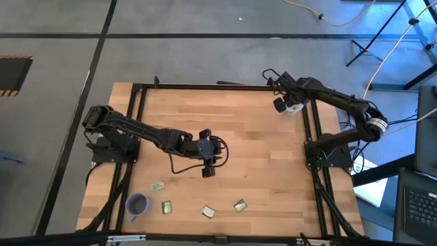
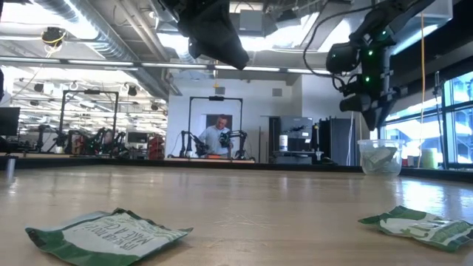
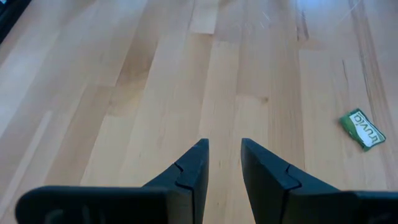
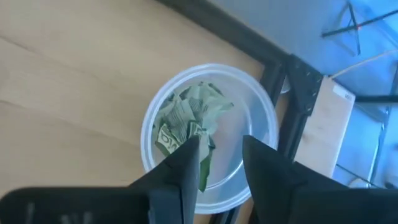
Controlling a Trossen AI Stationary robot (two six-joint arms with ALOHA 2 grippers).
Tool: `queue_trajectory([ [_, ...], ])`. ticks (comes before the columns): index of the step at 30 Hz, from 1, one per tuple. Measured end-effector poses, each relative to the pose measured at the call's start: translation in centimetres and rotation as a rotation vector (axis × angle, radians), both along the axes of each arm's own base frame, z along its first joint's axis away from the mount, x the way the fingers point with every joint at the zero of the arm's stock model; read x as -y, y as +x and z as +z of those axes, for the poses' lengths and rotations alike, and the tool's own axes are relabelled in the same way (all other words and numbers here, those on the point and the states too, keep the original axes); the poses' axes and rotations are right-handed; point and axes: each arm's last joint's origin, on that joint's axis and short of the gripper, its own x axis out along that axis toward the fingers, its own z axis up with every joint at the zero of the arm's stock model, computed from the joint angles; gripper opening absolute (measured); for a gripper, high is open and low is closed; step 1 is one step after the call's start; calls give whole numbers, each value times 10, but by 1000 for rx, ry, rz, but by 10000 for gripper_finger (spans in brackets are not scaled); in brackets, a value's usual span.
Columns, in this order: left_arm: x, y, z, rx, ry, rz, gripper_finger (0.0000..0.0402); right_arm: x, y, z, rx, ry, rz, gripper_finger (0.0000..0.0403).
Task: Pick and place Stevia / Truvia into bins
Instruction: Put the right green stevia packet into the transparent container
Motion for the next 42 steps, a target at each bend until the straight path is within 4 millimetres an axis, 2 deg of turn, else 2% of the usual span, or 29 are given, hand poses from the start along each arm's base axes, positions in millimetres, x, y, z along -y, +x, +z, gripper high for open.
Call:
queue_trajectory([
  [3, 1, -1, -1, -11, 0, -5, 88, -10, -1, 14, 33, -43, 49, 126],
  [6, 1, -5, -4, -67, -13, -27, 88, -28, 1, 33, 124, -88, 147, 127],
  [11, -2, -24, -6, -227, -61, 13, 88, -76, 13, 57, 415, 0, 483, 127],
  [15, -3, -38, -7, -338, -106, 73, 88, -119, 29, 59, 646, 52, 793, 127],
  [18, -1, -43, -9, -390, -121, 94, 88, -152, 41, 47, 761, 60, 1018, 127],
  [21, 0, -47, -11, -428, -114, 96, 88, -185, 53, 26, 838, 58, 1214, 127],
  [25, -1, -52, -12, -483, -117, 120, 88, -226, 65, 4, 900, 92, 1399, 127],
  [33, -1, -54, -13, -502, -123, 144, 88, -293, 93, -30, 724, 119, 1571, 127],
  [42, -1, -55, -13, -502, -126, 148, 88, -343, 129, -67, 558, 208, 1645, 127],
])
